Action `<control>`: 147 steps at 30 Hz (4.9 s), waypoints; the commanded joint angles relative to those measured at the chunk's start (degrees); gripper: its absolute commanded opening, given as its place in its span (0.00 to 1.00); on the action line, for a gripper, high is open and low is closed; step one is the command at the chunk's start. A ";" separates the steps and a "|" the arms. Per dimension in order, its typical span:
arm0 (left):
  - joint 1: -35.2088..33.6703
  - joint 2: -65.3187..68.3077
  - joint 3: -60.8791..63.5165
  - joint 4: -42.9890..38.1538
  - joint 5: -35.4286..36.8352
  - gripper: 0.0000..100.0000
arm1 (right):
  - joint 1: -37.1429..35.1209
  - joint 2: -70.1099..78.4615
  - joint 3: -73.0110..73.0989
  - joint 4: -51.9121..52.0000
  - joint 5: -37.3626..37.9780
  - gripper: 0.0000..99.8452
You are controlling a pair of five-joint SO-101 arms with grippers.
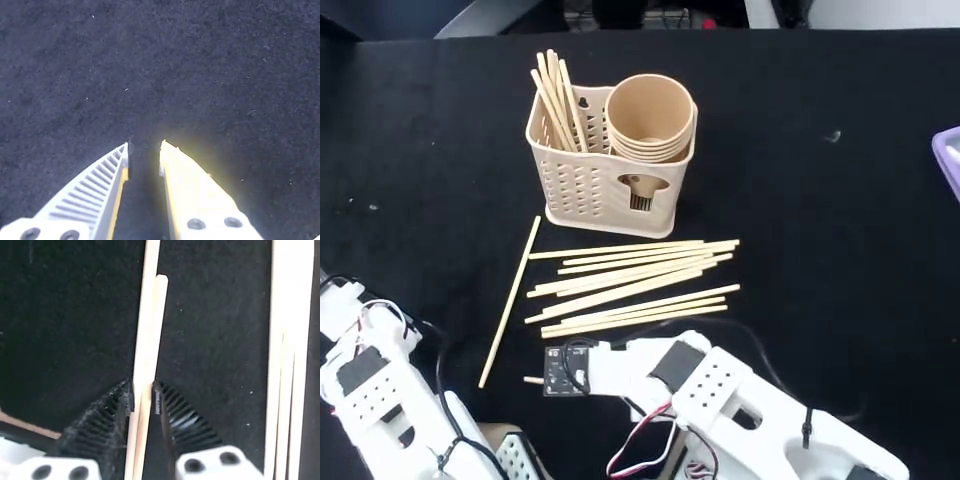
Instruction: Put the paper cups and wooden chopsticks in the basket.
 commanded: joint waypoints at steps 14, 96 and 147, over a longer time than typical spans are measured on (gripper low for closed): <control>-0.84 -0.35 -2.77 -0.62 0.18 0.11 | 12.40 -1.01 -5.32 -0.26 5.89 0.01; -0.84 -0.88 -2.15 -0.62 0.09 0.11 | 12.04 1.54 -14.02 15.38 11.16 0.01; -1.01 -0.88 -2.07 -0.70 0.09 0.11 | 5.01 10.95 -15.52 7.56 0.97 0.01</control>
